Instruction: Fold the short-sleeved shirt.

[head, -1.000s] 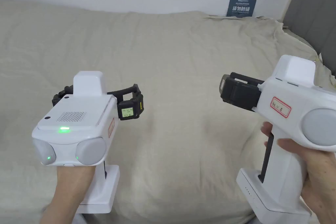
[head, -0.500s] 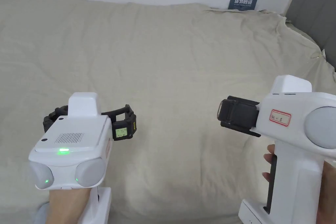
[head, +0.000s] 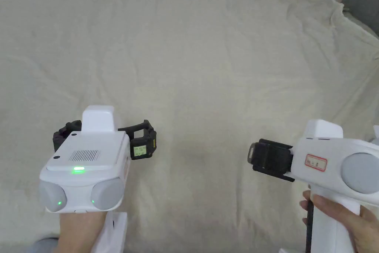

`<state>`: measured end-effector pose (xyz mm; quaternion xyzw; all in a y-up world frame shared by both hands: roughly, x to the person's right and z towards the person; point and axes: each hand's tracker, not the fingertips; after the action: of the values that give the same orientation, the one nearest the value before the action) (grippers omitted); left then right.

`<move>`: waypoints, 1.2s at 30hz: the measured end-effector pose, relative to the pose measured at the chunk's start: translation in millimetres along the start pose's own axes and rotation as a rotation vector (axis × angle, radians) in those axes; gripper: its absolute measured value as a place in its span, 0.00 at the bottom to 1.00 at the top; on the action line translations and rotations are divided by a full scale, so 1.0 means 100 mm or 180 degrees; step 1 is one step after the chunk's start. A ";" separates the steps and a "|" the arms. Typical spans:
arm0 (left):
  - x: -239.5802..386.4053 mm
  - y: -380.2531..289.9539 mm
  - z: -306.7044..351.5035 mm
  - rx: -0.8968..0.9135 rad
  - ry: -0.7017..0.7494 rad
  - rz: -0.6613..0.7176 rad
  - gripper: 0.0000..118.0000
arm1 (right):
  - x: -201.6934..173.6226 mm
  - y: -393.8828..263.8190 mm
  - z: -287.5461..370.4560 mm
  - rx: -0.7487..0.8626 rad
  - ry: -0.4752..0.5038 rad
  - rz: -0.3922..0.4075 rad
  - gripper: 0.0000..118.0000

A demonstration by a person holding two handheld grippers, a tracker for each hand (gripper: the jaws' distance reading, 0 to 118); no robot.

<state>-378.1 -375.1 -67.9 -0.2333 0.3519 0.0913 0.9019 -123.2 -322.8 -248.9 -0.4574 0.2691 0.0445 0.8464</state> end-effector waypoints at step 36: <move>-0.20 0.02 -1.86 -0.1118 0.0416 0.0281 1.00 | 0.61 0.46 -2.02 0.0289 -0.0626 0.0032 1.00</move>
<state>-503.4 -463.6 -174.8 -0.3770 0.3983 0.1755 0.8176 -169.8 -468.3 -401.9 -0.4106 0.1888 0.0812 0.8883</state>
